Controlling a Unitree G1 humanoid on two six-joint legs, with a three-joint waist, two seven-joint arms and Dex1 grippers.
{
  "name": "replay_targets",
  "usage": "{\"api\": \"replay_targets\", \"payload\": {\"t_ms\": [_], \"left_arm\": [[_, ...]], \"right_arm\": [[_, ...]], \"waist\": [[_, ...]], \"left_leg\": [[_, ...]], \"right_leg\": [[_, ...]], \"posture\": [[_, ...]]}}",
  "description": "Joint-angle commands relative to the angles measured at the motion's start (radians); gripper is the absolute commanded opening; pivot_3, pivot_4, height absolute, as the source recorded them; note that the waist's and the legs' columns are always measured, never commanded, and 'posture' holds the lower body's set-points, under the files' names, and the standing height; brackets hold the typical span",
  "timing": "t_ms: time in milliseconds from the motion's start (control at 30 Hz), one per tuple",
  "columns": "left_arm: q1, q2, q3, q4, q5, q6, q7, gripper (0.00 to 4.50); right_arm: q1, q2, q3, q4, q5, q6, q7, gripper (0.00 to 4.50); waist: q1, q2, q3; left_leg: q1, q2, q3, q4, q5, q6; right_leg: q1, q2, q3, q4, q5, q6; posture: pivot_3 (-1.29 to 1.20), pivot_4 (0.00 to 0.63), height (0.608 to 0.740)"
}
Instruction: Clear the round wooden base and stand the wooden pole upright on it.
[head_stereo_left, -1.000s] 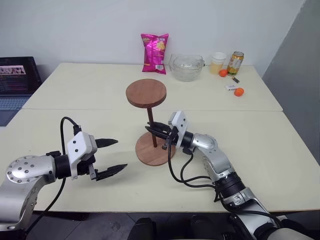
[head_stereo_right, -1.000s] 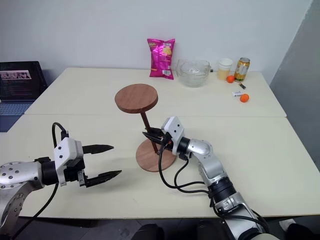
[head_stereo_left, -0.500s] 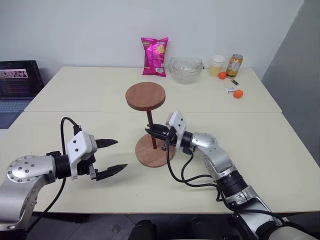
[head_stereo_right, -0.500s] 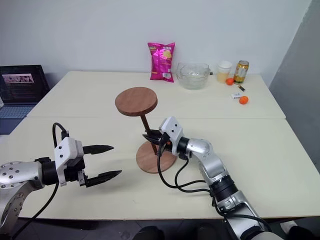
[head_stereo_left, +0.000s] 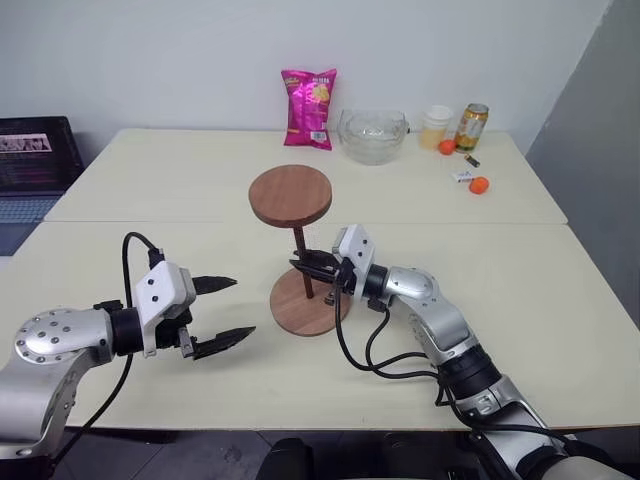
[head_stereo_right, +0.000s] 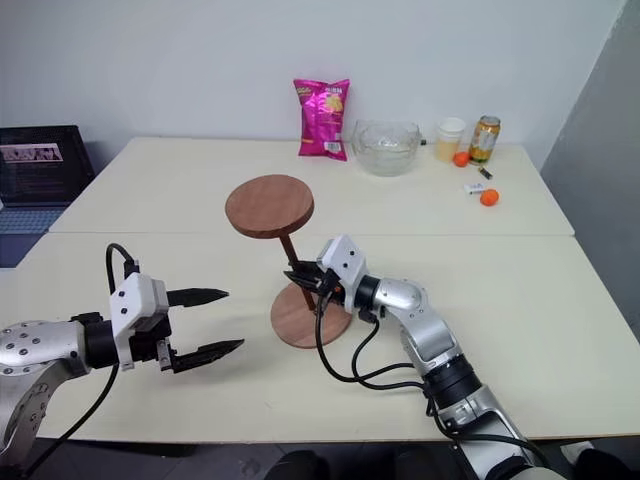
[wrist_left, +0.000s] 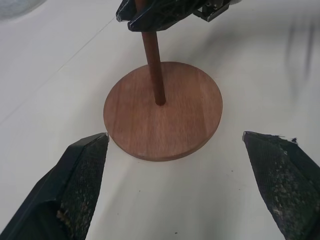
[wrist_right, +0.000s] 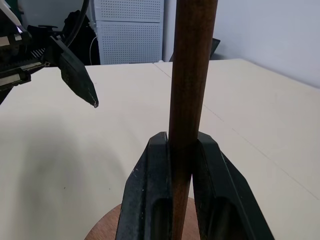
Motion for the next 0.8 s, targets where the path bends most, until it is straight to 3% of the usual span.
{"api": "replay_targets", "payload": {"t_ms": [33, 100, 233, 600, 667, 800], "left_arm": [[-0.007, 0.004, 0.008, -0.003, 0.003, -0.022, 0.001, 4.50], [-0.005, 0.004, 0.008, -0.001, 0.005, -0.025, 0.000, 4.50], [-0.005, 0.005, 0.005, 0.001, 0.006, -0.026, 0.000, 4.50], [-0.009, 0.005, 0.004, 0.014, 0.009, -0.044, 0.000, 4.50], [-0.013, 0.003, 0.007, 0.016, 0.002, -0.040, 0.001, 4.50], [-0.016, 0.007, 0.013, 0.024, -0.004, -0.039, -0.004, 4.50]], "right_arm": [[0.057, -0.037, 0.072, 0.060, -0.077, 0.098, 0.007, 0.21], [0.054, -0.036, 0.072, 0.057, -0.082, 0.086, -0.001, 0.91], [0.051, -0.034, 0.068, 0.053, -0.093, 0.075, 0.002, 1.73], [0.065, -0.028, 0.019, -0.033, -0.047, 0.084, 0.032, 4.18], [0.064, -0.038, 0.008, -0.064, -0.036, 0.101, 0.041, 4.48], [0.060, -0.070, -0.007, -0.116, -0.015, 0.144, 0.071, 4.48]], "waist": [[0.000, 0.000, 0.001], [-0.001, 0.000, 0.003], [0.000, -0.012, 0.020], [-0.006, -0.010, 0.028], [-0.006, -0.010, 0.029], [-0.006, -0.010, 0.029]], "left_leg": [[0.000, 0.000, 0.000, 0.000, 0.000, 0.000], [0.000, 0.000, 0.000, 0.000, 0.000, 0.000], [-0.003, 0.000, -0.001, 0.000, 0.000, 0.000], [-0.020, 0.000, 0.000, 0.002, 0.001, -0.001], [-0.020, 0.000, 0.000, 0.002, 0.001, -0.001], [-0.020, 0.000, -0.001, 0.003, 0.001, -0.001]], "right_leg": [[0.000, 0.000, 0.000, 0.000, 0.000, 0.000], [0.000, 0.000, 0.000, 0.000, 0.000, 0.000], [-0.002, 0.000, -0.001, 0.000, 0.000, 0.000], [-0.017, 0.000, -0.002, 0.003, 0.001, 0.001], [-0.017, 0.000, -0.002, 0.003, 0.001, 0.001], [-0.017, 0.000, -0.002, 0.004, 0.001, 0.001]], "posture": [[0.00, 0.150, 0.740], [0.00, 0.150, 0.740], [0.00, 0.150, 0.740], [0.00, 0.150, 0.740], [0.00, 0.150, 0.740], [0.00, 0.150, 0.740]]}}
